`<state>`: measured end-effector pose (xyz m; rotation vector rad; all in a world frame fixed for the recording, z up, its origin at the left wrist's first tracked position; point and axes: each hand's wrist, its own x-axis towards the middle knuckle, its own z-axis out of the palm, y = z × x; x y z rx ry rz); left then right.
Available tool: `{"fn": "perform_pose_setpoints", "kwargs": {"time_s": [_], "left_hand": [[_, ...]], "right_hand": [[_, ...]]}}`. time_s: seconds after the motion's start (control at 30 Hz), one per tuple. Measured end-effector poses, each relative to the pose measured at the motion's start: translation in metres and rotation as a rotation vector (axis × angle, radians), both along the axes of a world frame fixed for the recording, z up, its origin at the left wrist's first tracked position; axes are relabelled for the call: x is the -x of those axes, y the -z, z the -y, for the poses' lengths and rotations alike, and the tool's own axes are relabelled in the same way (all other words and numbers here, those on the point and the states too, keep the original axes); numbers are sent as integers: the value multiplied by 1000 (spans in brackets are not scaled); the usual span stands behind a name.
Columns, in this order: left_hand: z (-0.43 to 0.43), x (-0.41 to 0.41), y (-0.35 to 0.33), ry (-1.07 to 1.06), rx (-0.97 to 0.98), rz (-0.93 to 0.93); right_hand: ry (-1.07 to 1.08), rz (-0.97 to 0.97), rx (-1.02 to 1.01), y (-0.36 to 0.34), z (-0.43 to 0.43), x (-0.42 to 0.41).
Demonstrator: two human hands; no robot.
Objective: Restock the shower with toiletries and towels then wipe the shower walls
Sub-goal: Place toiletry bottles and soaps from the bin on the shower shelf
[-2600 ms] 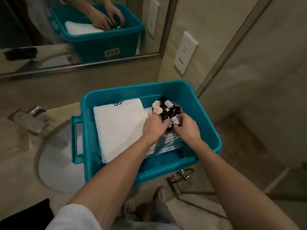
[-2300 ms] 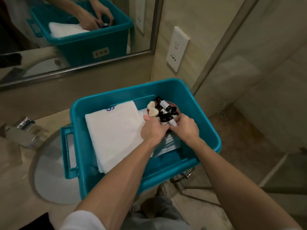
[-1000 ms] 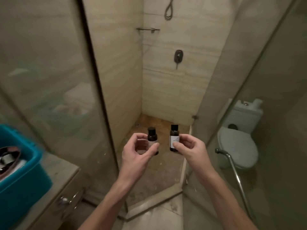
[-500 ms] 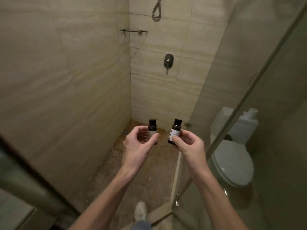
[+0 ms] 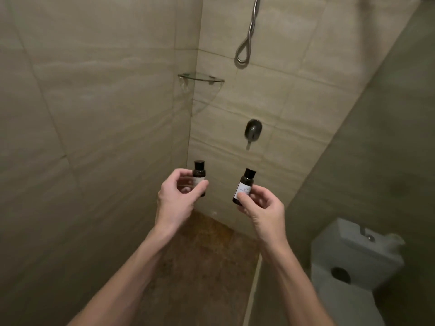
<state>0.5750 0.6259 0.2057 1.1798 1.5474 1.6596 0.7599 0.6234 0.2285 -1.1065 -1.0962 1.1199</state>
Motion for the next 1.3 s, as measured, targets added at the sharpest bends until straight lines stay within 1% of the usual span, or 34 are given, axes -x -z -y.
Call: {"fn": "perform_pose_setpoints", "kwargs": {"time_s": [0.1,0.27,0.47,0.77,0.97,1.13,1.3], "left_hand": [[-46,18,-24,-4,-4,-14],[-106,42,-35,-20,26,-73],[-194,58,-36,-69,7,-76],[-377,63,-47,-153,-62,-102],[-456,83,-50,-216,-83,-92],[-531,107,-69,-187,-103,-153],[-623,143,-86,-148,-117,-235]], "right_hand": [[-36,-1,-21,-20,-50,9],[-67,2,-62,-38,-130,26],[-133,39,-106,-36,-237,39],[-199,83,-227,-43,-434,39],[-233,92,-189,-37,-531,62],[-217,92,-171,-36,-604,93],[-179,152,-248,-47,-677,127]]}}
